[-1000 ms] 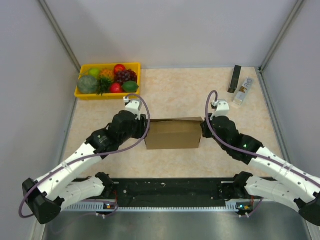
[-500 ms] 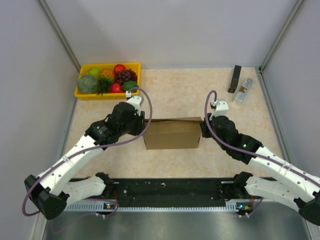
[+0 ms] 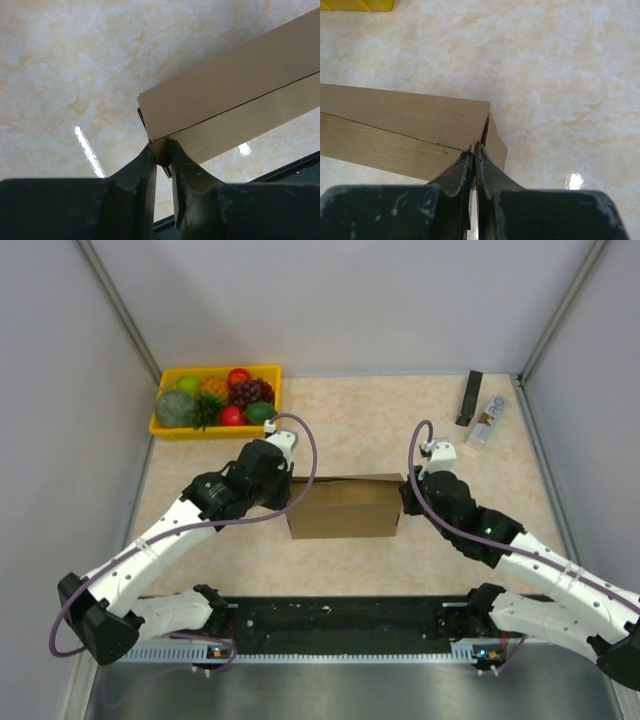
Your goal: Fold the paper box
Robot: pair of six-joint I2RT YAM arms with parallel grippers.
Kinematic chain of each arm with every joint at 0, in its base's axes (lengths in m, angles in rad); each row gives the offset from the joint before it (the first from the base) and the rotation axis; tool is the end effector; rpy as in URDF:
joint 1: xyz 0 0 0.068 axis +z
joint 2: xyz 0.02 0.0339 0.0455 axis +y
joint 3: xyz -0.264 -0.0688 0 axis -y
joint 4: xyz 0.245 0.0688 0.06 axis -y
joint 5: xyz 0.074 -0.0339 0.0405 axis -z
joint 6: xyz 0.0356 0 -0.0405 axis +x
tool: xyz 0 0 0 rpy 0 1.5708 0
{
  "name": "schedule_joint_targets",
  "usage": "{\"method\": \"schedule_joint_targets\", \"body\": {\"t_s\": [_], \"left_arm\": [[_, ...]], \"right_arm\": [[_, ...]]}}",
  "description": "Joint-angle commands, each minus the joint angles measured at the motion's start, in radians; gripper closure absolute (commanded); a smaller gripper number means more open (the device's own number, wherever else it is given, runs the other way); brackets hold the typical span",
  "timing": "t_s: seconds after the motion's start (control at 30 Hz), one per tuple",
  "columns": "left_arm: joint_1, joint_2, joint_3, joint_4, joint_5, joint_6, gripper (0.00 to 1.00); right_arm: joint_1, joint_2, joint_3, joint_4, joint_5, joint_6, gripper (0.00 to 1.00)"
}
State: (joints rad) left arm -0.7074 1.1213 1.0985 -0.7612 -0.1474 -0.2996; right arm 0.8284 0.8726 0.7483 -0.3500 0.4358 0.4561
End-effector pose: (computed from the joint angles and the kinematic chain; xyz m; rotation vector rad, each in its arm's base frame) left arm 0.1774 -0.1448 0.3286 0.4081 2.3315 -0.3208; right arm 0.1432 0.1338 0.2964 -0.1044 2.0150 0.3769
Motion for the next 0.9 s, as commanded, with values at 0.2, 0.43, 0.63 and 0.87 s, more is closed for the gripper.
{"method": "schedule_joint_targets", "body": {"t_s": [0.2,0.43,0.63,0.87], "left_arm": [[-0.024,0.006,0.090,-0.024,-0.046,0.025,1.00],[0.003,-0.006,0.097,0.000,0.035,-0.056,1.00],[0.072,-0.014,0.106,0.057,0.194,-0.105,1.00],[0.154,-0.064,0.043,0.141,0.321,-0.154,1.00]], "right_arm": [[0.018,0.022,0.006,-0.058,-0.075,0.013,1.00],[0.018,0.022,0.006,-0.058,-0.080,0.015,1.00],[0.020,0.022,0.008,-0.057,-0.089,0.010,1.00],[0.020,0.026,0.003,-0.057,-0.083,-0.011,1.00]]}}
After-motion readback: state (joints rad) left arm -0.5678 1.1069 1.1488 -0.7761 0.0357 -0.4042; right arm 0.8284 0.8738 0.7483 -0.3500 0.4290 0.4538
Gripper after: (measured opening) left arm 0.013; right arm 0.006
